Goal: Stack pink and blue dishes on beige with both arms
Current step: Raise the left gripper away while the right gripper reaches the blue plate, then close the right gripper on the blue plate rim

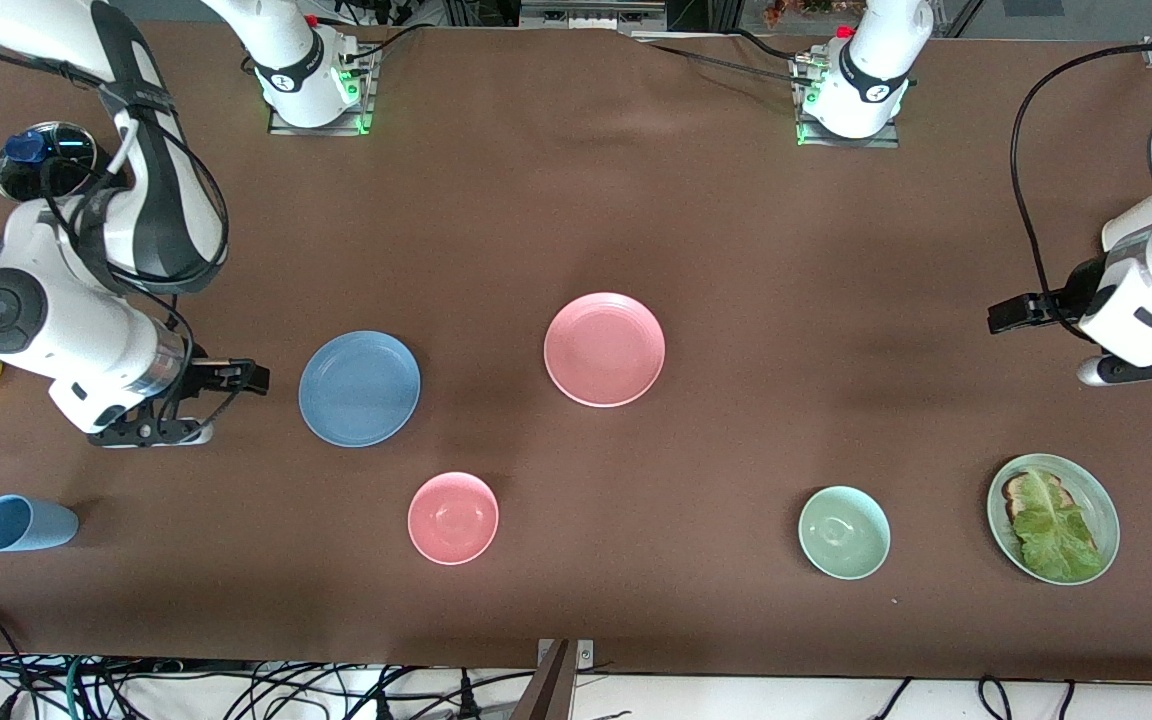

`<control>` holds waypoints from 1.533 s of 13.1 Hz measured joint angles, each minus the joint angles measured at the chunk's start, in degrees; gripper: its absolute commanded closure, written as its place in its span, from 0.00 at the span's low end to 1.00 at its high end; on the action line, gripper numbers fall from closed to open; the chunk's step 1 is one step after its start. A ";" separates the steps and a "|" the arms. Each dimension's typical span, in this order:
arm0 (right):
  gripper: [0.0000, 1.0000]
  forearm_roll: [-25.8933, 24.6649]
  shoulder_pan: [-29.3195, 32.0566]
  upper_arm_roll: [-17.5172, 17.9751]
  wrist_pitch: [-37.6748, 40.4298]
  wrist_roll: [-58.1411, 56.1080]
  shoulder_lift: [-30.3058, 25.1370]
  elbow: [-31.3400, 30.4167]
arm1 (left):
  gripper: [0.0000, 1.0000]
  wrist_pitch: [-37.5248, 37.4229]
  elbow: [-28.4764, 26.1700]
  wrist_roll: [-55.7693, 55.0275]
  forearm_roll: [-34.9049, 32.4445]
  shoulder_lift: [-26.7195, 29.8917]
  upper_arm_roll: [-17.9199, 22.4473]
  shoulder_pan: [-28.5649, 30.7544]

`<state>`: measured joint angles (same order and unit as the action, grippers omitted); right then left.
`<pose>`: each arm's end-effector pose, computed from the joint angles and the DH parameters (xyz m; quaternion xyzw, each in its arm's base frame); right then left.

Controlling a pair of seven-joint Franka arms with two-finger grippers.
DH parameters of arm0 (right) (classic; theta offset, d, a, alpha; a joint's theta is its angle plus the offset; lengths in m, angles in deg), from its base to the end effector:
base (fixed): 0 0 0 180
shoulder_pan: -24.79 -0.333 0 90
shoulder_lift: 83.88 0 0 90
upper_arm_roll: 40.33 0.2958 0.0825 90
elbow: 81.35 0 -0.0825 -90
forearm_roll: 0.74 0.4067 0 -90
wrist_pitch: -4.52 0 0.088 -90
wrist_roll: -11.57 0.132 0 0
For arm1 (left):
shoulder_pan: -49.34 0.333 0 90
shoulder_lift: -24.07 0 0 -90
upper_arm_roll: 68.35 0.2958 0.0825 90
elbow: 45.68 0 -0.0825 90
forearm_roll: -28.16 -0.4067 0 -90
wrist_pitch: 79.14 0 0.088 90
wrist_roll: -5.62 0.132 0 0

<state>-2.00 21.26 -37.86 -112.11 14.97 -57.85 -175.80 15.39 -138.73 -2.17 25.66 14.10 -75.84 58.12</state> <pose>0.6719 0.0667 0.2900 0.9991 0.0261 -0.0332 0.0029 0.6143 0.0233 0.4561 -0.9944 -0.0758 0.0725 0.0144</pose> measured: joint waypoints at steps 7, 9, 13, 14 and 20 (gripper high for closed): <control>0.00 0.91 -0.40 1.10 -20.34 0.00 7.27 -10.01 | 0.00 -1.32 -0.16 4.31 0.56 5.20 3.55 -4.15; 0.02 0.91 -0.37 1.10 -23.77 0.00 7.14 -13.73 | 0.00 -1.32 -0.18 7.85 0.56 5.95 3.91 -4.29; 0.65 0.91 -0.36 1.10 -24.00 0.00 5.85 -15.81 | 0.00 -1.33 -0.18 10.48 0.56 6.81 4.83 -4.33; 0.66 0.91 -0.36 1.10 -24.00 0.00 5.65 -16.12 | 0.00 -1.32 -0.18 10.58 0.56 6.88 4.83 -4.33; 1.00 0.92 -0.32 1.08 -24.00 0.00 5.62 -16.69 | 0.00 -1.18 -0.17 10.93 0.56 7.21 4.85 -4.73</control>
<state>-1.08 20.94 -36.77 -136.10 14.97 -52.23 -192.48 14.21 -138.90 8.77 26.23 21.32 -70.99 53.39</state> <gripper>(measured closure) 0.855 0.000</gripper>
